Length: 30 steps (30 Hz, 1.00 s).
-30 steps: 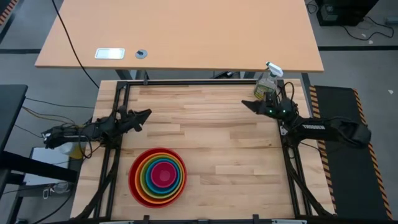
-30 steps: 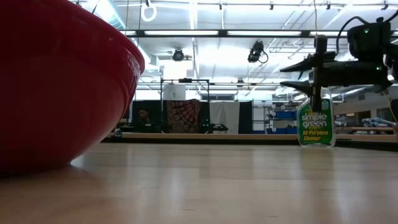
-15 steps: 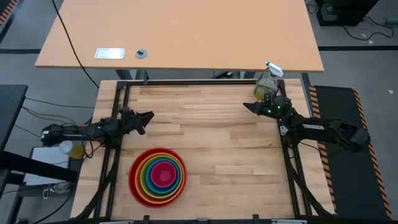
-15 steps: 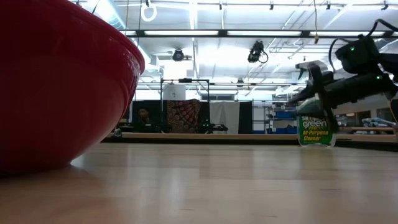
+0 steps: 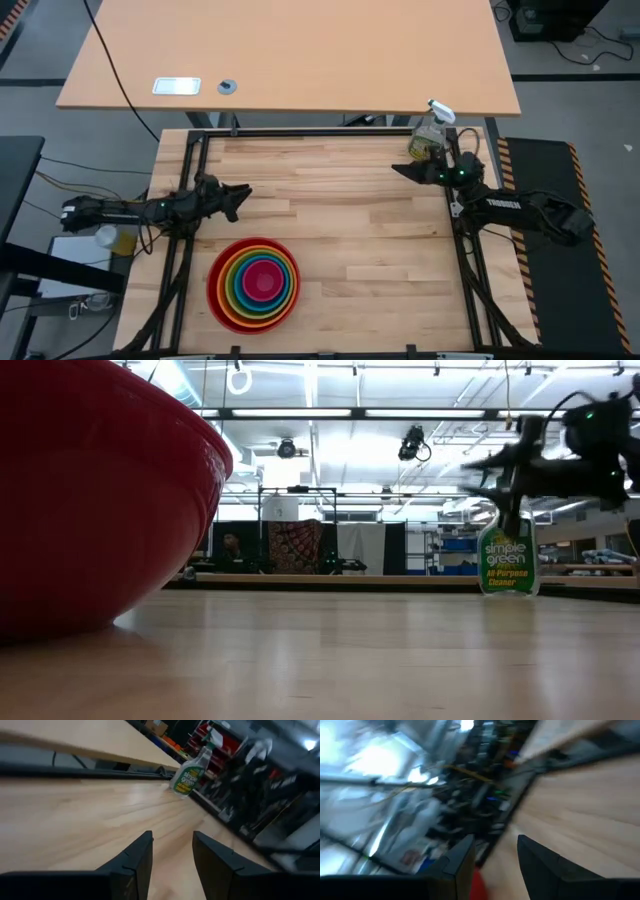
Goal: Nest bowls inside each other
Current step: Return to Home Position
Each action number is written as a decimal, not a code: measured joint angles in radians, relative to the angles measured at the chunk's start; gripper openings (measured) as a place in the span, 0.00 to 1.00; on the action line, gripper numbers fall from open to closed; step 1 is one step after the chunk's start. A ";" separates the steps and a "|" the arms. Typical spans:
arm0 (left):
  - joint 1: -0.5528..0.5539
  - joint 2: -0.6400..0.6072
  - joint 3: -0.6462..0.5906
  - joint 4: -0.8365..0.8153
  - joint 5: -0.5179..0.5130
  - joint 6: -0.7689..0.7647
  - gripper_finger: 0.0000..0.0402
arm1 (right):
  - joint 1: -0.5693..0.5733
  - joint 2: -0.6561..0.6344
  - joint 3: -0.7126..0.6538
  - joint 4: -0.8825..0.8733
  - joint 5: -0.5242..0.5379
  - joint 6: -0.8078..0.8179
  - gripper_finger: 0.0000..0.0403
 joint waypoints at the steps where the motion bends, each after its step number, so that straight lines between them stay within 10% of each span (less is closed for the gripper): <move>1: 0.000 0.004 0.000 0.000 0.000 0.050 0.35 | -0.001 0.000 0.000 0.047 -0.034 -0.002 0.39; 9: 0.000 0.004 0.000 0.000 0.000 0.442 0.35 | 0.014 0.000 0.000 0.099 -0.190 -0.216 0.39; 17: 0.000 0.004 0.000 0.000 0.000 0.499 0.35 | 0.009 0.000 0.000 0.017 -0.300 -0.871 0.39; 30: 0.000 0.004 -0.001 0.002 0.000 0.495 0.35 | 0.008 0.000 0.000 0.016 -0.266 -0.810 0.39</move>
